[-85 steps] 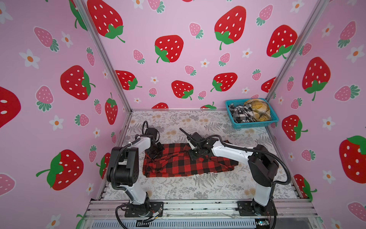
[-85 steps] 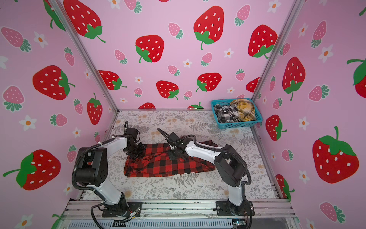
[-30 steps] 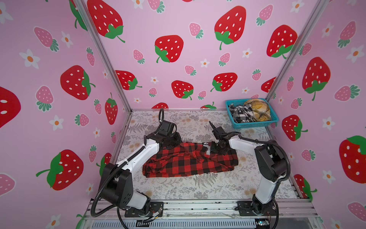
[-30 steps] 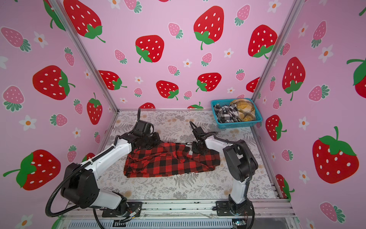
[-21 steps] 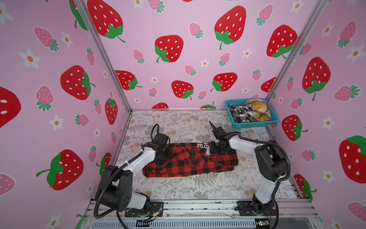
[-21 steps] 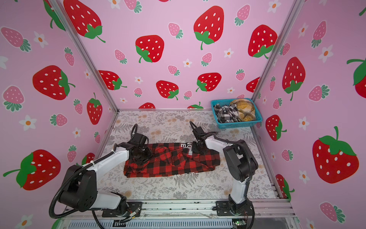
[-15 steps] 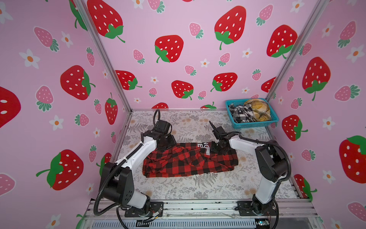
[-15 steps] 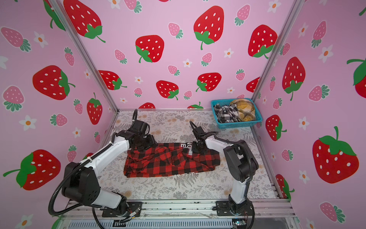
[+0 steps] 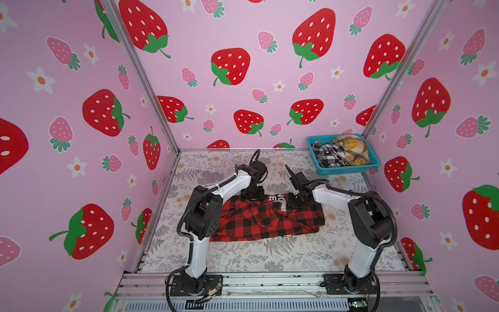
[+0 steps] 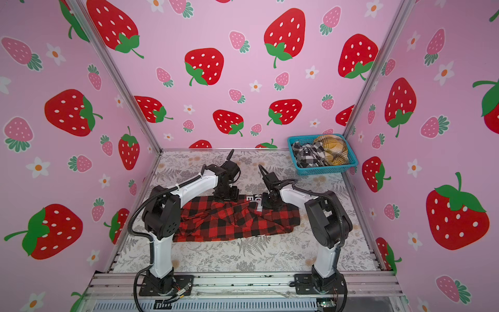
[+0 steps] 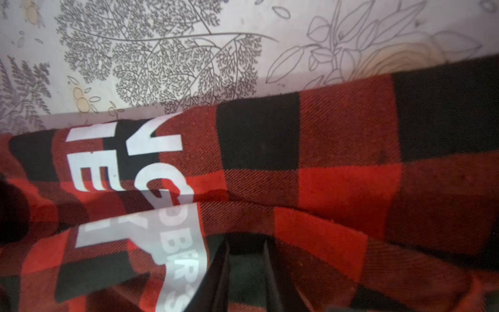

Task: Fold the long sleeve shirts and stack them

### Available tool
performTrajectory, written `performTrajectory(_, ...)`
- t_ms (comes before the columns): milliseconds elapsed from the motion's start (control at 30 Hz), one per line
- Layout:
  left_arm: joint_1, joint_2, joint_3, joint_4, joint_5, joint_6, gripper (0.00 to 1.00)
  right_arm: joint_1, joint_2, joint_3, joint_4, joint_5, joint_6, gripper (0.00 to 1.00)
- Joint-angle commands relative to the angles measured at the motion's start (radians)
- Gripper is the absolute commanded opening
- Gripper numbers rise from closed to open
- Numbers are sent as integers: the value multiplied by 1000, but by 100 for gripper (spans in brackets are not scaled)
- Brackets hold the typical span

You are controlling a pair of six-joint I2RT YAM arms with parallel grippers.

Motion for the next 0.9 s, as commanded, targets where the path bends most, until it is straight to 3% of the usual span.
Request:
performTrajectory(0,-2,6,51,-108,-90,48,66,-10,4,20,-23,-1,10,26)
performTrajectory(133,-2,37,78,-143,-134,55,49,-14,3,14,-17,-3,11,25)
performTrajectory(167,-3,40,83,-150,-143,57,41,-15,4,12,-15,-3,13,25)
performTrajectory(233,-4,25,85,-143,-156,52,11,-19,1,8,-12,-4,14,25)
performTrajectory(267,-3,10,82,-128,-156,51,2,-21,-1,7,-11,-4,14,25)
performTrajectory(300,-4,-12,81,-110,-158,45,0,-22,-2,6,-10,-4,14,25)
performTrajectory(433,-1,-191,39,23,-231,-26,0,-28,-5,0,-5,-4,14,25)
performTrajectory(567,31,-401,-123,198,-292,-132,0,-32,-10,-13,4,-12,16,25)
performTrajectory(767,184,-590,-578,453,-17,-309,0,-31,-17,-33,34,-36,17,25)
performTrajectory(800,212,-614,-670,486,21,-350,3,-31,-24,-41,42,-40,18,25)
performTrajectory(833,238,-643,-760,531,55,-386,22,-31,-28,-48,48,-46,17,24)
performTrajectory(867,255,-668,-832,562,79,-411,32,-32,-33,-52,53,-52,15,25)
